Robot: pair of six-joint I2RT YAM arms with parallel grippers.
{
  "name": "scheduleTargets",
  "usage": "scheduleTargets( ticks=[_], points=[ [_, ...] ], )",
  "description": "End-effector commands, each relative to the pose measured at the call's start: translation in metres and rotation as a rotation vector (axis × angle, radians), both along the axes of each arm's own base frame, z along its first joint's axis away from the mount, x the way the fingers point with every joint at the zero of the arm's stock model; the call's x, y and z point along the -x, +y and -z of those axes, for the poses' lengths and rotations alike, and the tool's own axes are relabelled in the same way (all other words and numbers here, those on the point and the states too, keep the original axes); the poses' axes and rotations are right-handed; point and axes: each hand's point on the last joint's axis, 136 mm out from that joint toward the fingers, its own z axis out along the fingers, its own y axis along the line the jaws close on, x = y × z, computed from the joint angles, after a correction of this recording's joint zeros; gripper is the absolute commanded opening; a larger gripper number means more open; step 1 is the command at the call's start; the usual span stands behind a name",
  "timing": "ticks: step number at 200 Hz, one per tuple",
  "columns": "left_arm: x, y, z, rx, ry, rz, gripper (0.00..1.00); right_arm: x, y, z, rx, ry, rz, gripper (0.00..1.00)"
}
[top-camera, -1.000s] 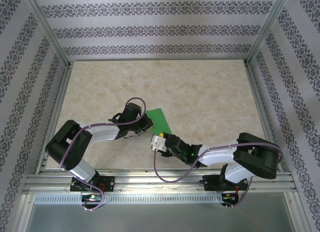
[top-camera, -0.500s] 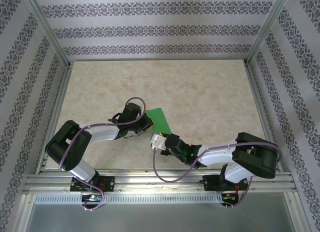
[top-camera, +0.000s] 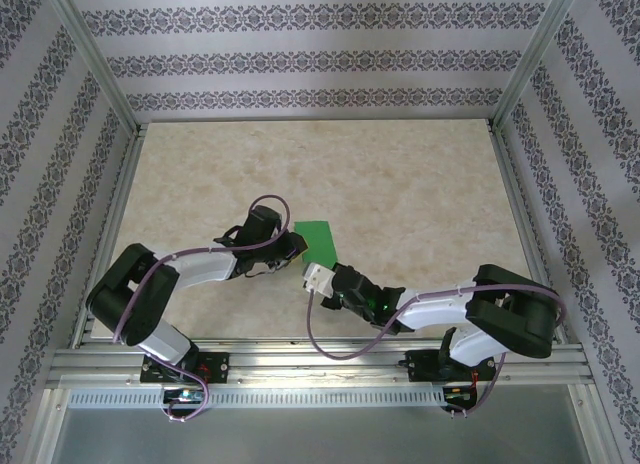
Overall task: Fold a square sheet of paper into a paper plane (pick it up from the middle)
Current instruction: Third fold the triangle at the center of the table.
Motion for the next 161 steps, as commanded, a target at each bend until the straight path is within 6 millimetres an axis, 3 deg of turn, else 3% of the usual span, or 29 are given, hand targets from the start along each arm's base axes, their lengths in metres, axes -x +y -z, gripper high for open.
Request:
scheduleTargets(
  ticks=[1, 19, 45, 68, 94, 117, 137, 161],
  points=[
    [0.003, 0.021, -0.002, -0.069, -0.003, -0.022, 0.32, 0.011, 0.004, 0.000, -0.117, 0.152, -0.016, 0.00],
    [0.004, 0.029, -0.006, -0.102, -0.007, -0.023, 0.32, 0.016, 0.006, 0.003, -0.152, 0.217, -0.037, 0.00],
    [0.003, 0.041, -0.018, -0.151, -0.039, -0.036, 0.42, 0.018, 0.007, 0.009, -0.175, 0.285, -0.045, 0.00],
    [-0.004, 0.040, -0.035, -0.176, -0.092, -0.001, 0.45, 0.018, 0.010, 0.004, -0.240, 0.351, -0.055, 0.00],
    [-0.019, 0.024, -0.054, -0.175, -0.151, 0.089, 0.46, 0.022, 0.015, -0.001, -0.305, 0.457, -0.088, 0.00],
    [-0.036, -0.002, -0.063, -0.131, -0.167, 0.196, 0.45, 0.022, 0.016, -0.006, -0.379, 0.578, -0.093, 0.00],
    [-0.047, -0.023, -0.057, -0.100, -0.137, 0.276, 0.42, 0.019, 0.017, -0.005, -0.414, 0.656, -0.079, 0.00],
    [-0.058, -0.035, -0.035, -0.103, -0.088, 0.307, 0.35, 0.015, 0.016, -0.001, -0.437, 0.737, -0.051, 0.00]
  ],
)
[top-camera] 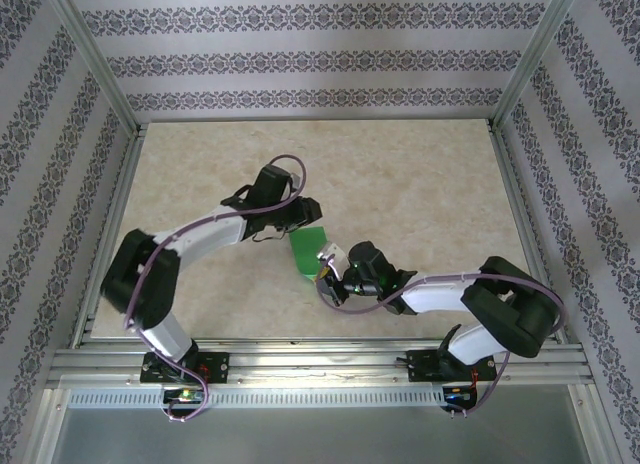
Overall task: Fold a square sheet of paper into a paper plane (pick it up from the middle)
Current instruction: Third fold the triangle at the center of the table.
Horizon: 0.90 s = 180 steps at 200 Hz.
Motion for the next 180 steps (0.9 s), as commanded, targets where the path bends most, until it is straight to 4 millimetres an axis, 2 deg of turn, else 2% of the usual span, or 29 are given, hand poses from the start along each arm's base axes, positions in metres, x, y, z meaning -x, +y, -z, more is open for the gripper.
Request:
scheduleTargets(
  ticks=[1, 32, 88, 142, 180],
  points=[
    [0.003, -0.005, 0.025, -0.023, 0.075, 0.084, 0.35, 0.005, 0.010, -0.007, -0.074, 0.138, -0.023, 0.00],
    [0.003, -0.011, 0.058, -0.050, 0.159, 0.118, 0.27, 0.000, 0.008, -0.004, -0.081, 0.202, 0.005, 0.00],
    [0.026, 0.004, 0.113, -0.115, 0.265, 0.113, 0.21, -0.012, 0.005, -0.005, -0.137, 0.373, 0.038, 0.00],
    [0.040, 0.009, 0.133, -0.121, 0.301, 0.114, 0.20, -0.027, 0.001, 0.006, -0.149, 0.541, 0.107, 0.00],
    [0.043, 0.011, 0.135, -0.113, 0.305, 0.105, 0.19, -0.036, -0.001, 0.014, -0.149, 0.607, 0.141, 0.00]
  ],
)
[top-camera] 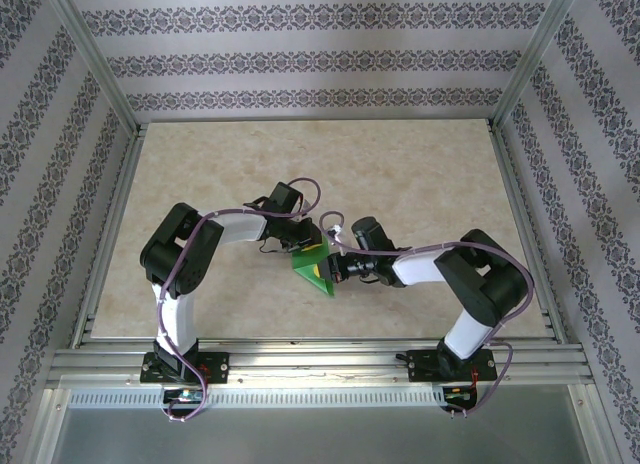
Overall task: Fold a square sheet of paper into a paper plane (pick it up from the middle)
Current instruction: Third fold the triangle at the center of the table.
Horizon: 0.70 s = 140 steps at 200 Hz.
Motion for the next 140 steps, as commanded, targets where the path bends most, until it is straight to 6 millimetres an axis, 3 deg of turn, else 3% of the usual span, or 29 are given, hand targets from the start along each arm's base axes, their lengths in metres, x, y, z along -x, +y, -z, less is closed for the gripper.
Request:
scheduleTargets(
  ticks=[1, 61, 140],
  points=[
    [0.022, 0.019, 0.032, -0.077, 0.091, -0.012, 0.19, -0.003, 0.003, -0.001, -0.025, 0.068, 0.003, 0.00],
    [0.022, 0.019, 0.026, -0.072, 0.080, -0.022, 0.20, 0.001, -0.004, 0.007, 0.009, 0.102, 0.010, 0.00],
    [0.021, 0.018, 0.025, -0.067, 0.078, -0.024, 0.21, -0.012, -0.013, 0.009, 0.048, 0.085, 0.061, 0.00]
  ],
)
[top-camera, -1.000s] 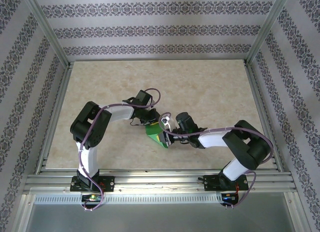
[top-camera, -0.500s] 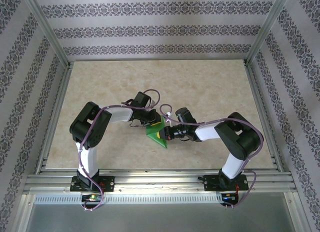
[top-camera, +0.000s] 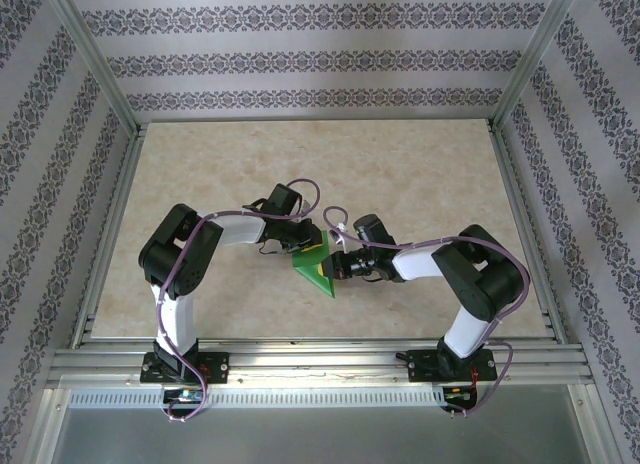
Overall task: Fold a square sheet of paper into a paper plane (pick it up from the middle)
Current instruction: Third fold the triangle at the center of the table.
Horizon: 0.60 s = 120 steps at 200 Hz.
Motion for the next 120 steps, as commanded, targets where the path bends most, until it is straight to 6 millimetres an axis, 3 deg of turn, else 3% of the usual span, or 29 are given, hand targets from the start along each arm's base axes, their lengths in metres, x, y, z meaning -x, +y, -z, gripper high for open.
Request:
scheduleTargets(
  ticks=[1, 120],
  points=[
    [0.0204, 0.0189, 0.0266, -0.083, 0.096, -0.021, 0.21, -0.0068, -0.0013, -0.0042, 0.011, -0.020, 0.007, 0.00],
    [0.0172, 0.0165, 0.0240, -0.073, 0.092, -0.025, 0.21, -0.0116, -0.0021, 0.0011, 0.063, -0.016, -0.005, 0.00]
  ],
)
